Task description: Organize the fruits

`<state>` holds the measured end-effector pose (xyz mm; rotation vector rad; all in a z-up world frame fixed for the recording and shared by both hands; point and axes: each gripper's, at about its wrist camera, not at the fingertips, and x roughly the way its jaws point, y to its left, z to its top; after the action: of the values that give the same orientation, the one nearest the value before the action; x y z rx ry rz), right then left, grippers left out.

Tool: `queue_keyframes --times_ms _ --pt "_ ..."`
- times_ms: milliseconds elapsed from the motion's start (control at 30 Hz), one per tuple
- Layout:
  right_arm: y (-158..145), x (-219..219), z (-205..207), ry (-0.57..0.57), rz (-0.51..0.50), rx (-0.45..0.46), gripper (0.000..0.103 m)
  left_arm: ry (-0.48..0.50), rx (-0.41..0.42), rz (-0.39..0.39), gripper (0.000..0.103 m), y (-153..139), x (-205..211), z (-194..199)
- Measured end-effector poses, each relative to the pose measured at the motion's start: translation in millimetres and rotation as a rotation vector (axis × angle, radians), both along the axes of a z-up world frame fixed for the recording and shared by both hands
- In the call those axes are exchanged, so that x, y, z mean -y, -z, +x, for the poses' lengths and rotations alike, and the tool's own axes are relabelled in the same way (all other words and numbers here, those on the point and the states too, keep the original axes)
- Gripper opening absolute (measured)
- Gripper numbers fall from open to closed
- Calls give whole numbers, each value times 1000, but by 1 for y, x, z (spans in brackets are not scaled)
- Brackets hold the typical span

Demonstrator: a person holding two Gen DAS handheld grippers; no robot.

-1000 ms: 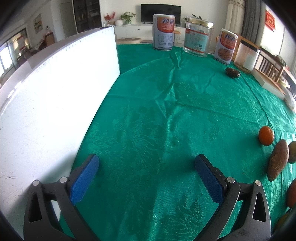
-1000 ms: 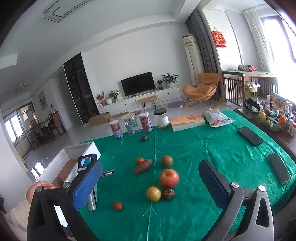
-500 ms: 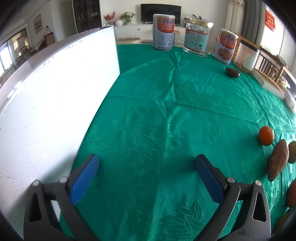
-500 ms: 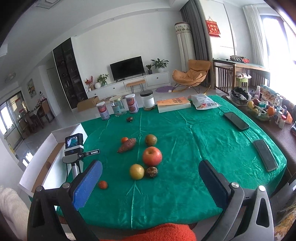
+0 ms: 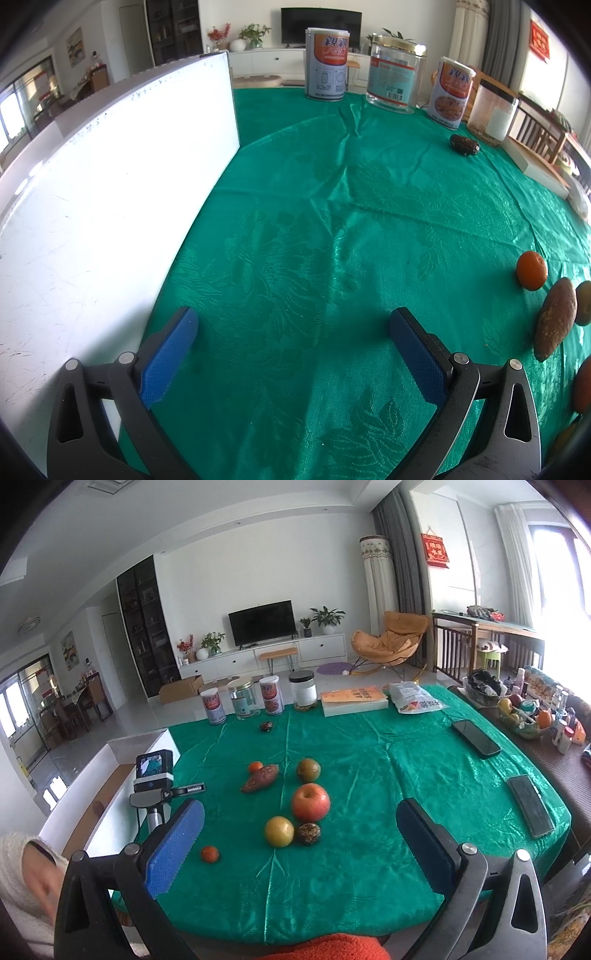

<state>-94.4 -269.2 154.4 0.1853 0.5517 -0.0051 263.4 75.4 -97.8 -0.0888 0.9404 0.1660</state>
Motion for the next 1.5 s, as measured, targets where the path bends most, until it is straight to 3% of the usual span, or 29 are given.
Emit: queue_keyframes --times_ms 167,467,633,867,933,967,1033,1067,1133,1233,1300,1400,1467,1500 --pt "3 7 5 21 49 -7 103 0 0 0 103 0 0 0" --pt "89 9 3 97 279 -70 103 0 0 0 103 0 0 0" --pt "118 13 3 120 328 -123 103 -1 0 -1 103 0 0 0" --pt "128 10 2 105 345 -142 103 -4 -32 -6 103 -1 2 -5" --pt "129 11 -1 103 344 -143 103 32 -107 -40 97 -8 4 -22" --pt "129 12 -2 103 337 -145 103 74 -101 -87 94 -16 6 -39" --pt "129 14 -3 103 322 -152 103 258 -71 -162 94 -33 17 -82" --pt "130 16 -3 104 315 -157 103 371 -65 -144 95 -39 29 -106" --pt "133 16 4 105 298 -180 103 546 -37 -37 96 -46 54 -150" --pt "135 13 24 91 247 -226 103 730 17 62 96 -44 89 -191" --pt "137 7 40 45 173 -291 103 778 37 111 96 -36 109 -200" --pt "139 -7 50 -30 12 -354 103 766 24 78 96 -24 121 -192" --pt "141 -10 48 -63 -23 -373 103 751 10 40 84 -18 122 -185" --pt "141 -10 48 -75 -14 -380 103 751 1 35 71 -15 123 -185"
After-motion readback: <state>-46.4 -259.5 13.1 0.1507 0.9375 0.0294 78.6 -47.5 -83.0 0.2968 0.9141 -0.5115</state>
